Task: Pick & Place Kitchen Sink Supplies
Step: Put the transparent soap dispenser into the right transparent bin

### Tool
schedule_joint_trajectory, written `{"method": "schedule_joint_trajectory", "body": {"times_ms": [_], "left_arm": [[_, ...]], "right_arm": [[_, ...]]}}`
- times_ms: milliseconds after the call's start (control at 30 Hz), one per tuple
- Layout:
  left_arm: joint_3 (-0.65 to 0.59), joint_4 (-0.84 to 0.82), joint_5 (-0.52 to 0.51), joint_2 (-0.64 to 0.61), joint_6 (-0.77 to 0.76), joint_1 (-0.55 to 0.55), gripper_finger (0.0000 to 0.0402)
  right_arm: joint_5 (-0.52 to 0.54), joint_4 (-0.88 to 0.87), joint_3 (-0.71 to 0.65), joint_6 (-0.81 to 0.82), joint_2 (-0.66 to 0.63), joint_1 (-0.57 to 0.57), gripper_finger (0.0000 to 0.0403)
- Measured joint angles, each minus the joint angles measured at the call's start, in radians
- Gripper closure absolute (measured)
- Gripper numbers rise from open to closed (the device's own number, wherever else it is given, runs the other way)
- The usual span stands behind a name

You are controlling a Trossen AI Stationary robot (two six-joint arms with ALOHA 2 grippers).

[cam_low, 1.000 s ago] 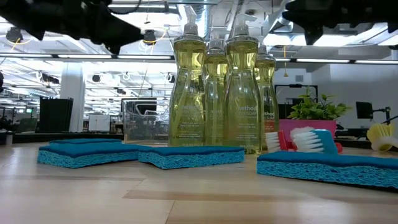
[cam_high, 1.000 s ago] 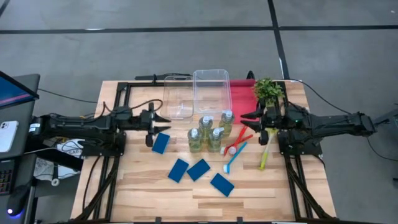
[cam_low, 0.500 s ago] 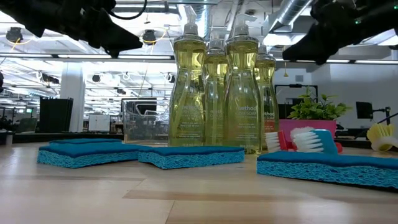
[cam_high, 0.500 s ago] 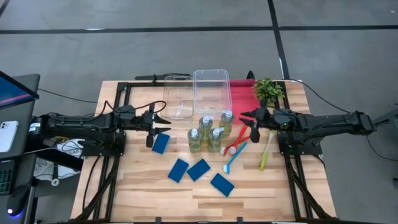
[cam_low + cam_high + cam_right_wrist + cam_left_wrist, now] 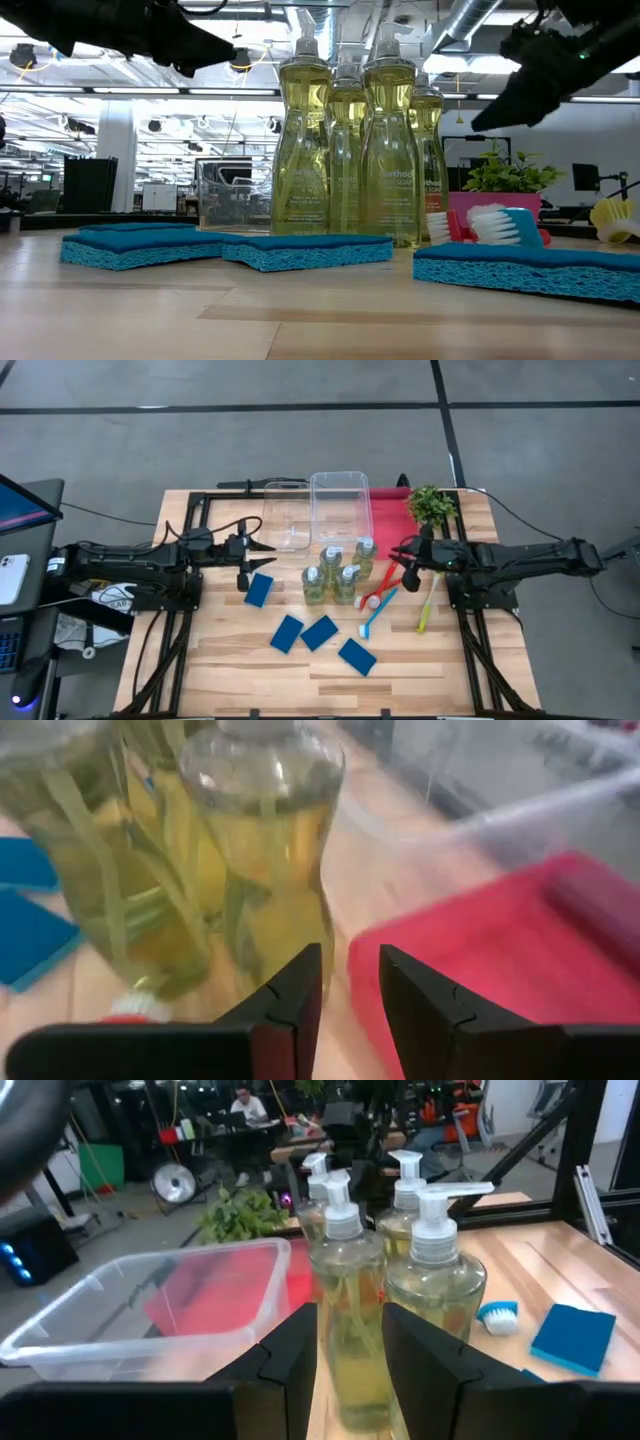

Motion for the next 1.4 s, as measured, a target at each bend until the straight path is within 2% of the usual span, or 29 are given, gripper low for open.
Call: {"method": "schedule_joint_trajectory", "body": {"times_ms": [133, 233, 333, 500, 600, 767, 867, 1000, 1100, 1200, 1333, 1400], "left_arm": [[0.0, -0.022, 0.0, 0.022, -0.012, 0.0, 0.0284], [-0.001, -0.072, -0.027, 0.062, -0.011, 0.0, 0.0284], [-0.002, -0.052, -0.044, 0.09, -0.012, -0.001, 0.0284], [-0.001, 0.017, 0.083, 0.08, 0.024, -0.027, 0.0284], [0.0, -0.005, 0.066, 0.074, 0.088, -0.027, 0.0284], [-0.002, -0.054, -0.077, 0.09, 0.058, 0.008, 0.0284], [-0.001, 0.006, -0.017, 0.092, -0.007, 0.002, 0.0284], [0.0, 0.032, 0.066, 0.091, 0.042, -0.014, 0.0284], [0.0, 0.01, 0.042, 0.091, 0.09, -0.005, 0.0284], [0.0, 0.009, 0.029, 0.092, 0.069, 0.003, 0.0284], [0.0, 0.02, 0.03, 0.092, 0.066, -0.004, 0.0284], [0.0, 0.022, 0.03, 0.092, 0.066, -0.004, 0.0284]], "right_arm": [[-0.001, 0.22, 0.0, -0.134, -0.001, 0.0, 0.0312], [-0.006, 0.334, 0.0, -0.165, -0.002, 0.009, 0.0313], [-0.019, 0.286, 0.0, -0.165, -0.002, 0.022, 0.0313], [-0.036, 0.165, 0.0, -0.144, 0.0, 0.047, 0.0313], [-0.034, 0.223, 0.0, -0.145, -0.001, 0.046, 0.0313], [-0.036, 0.363, 0.0, -0.144, -0.002, 0.047, 0.0313], [-0.064, 0.308, 0.0, -0.144, -0.001, 0.046, 0.0313], [-0.083, 0.269, 0.0, -0.142, 0.0, 0.046, 0.0313], [-0.084, 0.391, 0.0, -0.163, 0.001, 0.046, 0.0313], [-0.086, 0.495, 0.0, -0.203, -0.003, 0.047, 0.0313], [-0.075, 0.463, 0.0, -0.295, 0.0, 0.044, 0.0313], [-0.037, 0.454, 0.0, -0.329, 0.012, 0.044, 0.0313]]}}
